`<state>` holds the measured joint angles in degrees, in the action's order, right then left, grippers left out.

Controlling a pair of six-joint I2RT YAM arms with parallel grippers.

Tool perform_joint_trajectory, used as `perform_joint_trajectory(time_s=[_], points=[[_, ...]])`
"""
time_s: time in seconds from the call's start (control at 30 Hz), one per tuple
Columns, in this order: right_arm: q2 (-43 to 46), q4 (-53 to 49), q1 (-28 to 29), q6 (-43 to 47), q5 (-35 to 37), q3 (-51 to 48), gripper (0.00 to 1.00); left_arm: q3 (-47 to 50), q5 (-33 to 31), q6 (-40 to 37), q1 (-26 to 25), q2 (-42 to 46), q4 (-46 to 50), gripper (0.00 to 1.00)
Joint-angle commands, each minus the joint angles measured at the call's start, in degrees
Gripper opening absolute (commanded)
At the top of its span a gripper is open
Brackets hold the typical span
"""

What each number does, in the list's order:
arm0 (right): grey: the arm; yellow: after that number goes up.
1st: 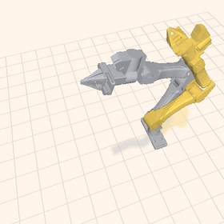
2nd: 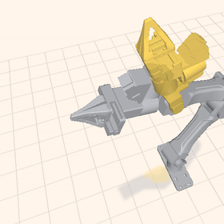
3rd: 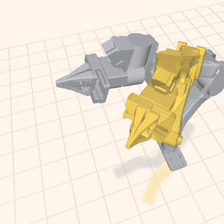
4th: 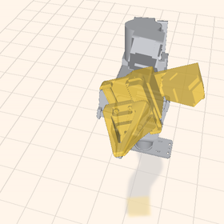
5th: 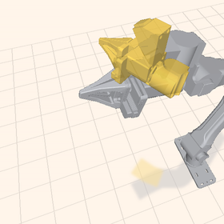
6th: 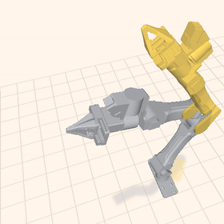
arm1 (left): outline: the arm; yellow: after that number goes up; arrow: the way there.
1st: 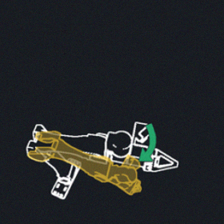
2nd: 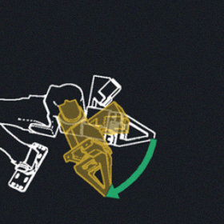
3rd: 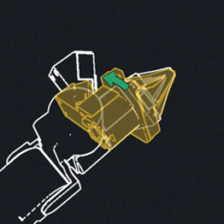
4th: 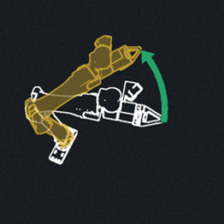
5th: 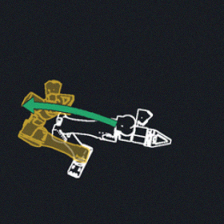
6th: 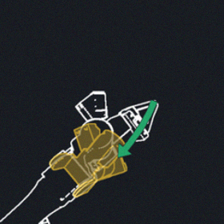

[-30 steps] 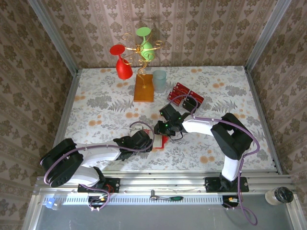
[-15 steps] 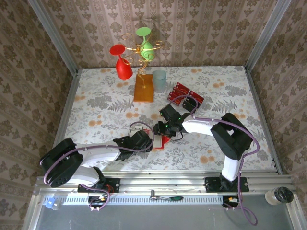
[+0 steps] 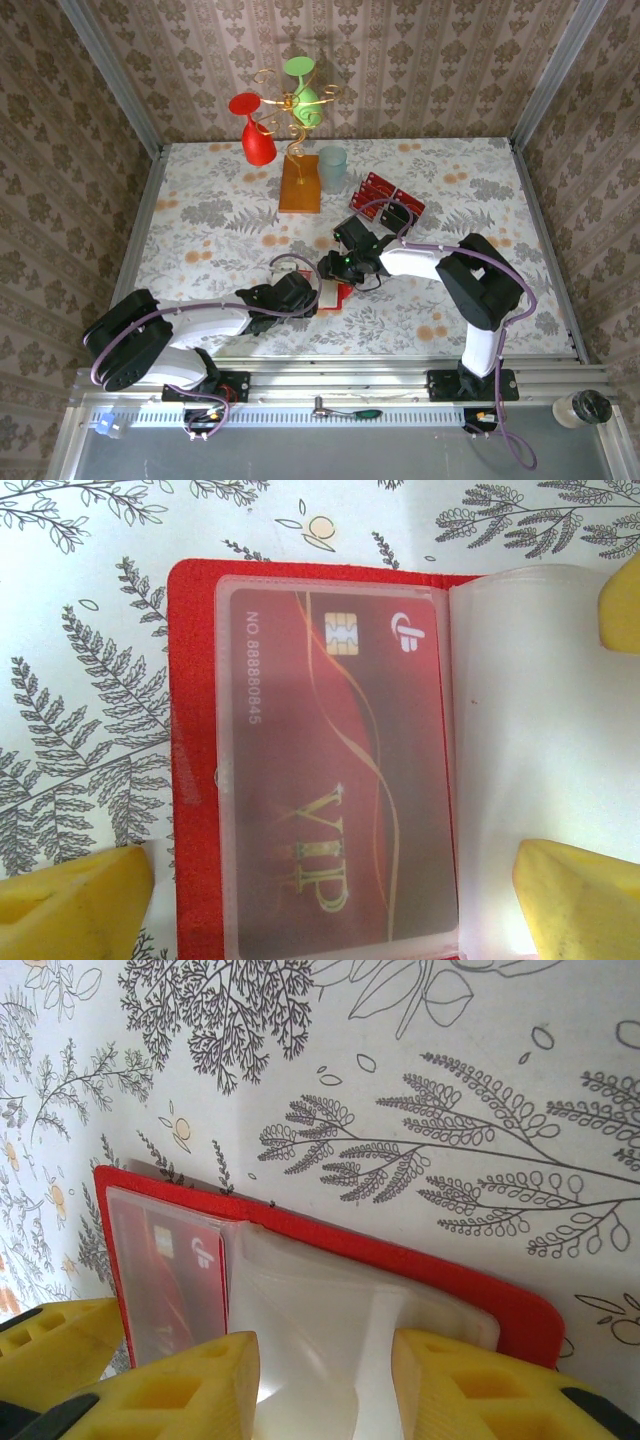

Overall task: Put the credit cards into the card holder
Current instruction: Flip over the card slot on the card holder.

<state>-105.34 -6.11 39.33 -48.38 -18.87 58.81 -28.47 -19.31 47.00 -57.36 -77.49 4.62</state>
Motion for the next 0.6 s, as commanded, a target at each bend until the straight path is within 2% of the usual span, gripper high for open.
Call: perform_joint_trajectory(time_s=[0.0, 0.57], points=[[-1.35, -0.65, -0.13, -0.77, -1.74, 0.79, 0.41, 1.49, 0.15, 1.42, -0.21, 0.68, 2.46, 0.95], [0.68, -5.34, 0.19, 1.81, -0.20, 2.99, 0.39, 1.31, 0.06, 1.34, -0.25, 1.81, 2.64, 0.95]])
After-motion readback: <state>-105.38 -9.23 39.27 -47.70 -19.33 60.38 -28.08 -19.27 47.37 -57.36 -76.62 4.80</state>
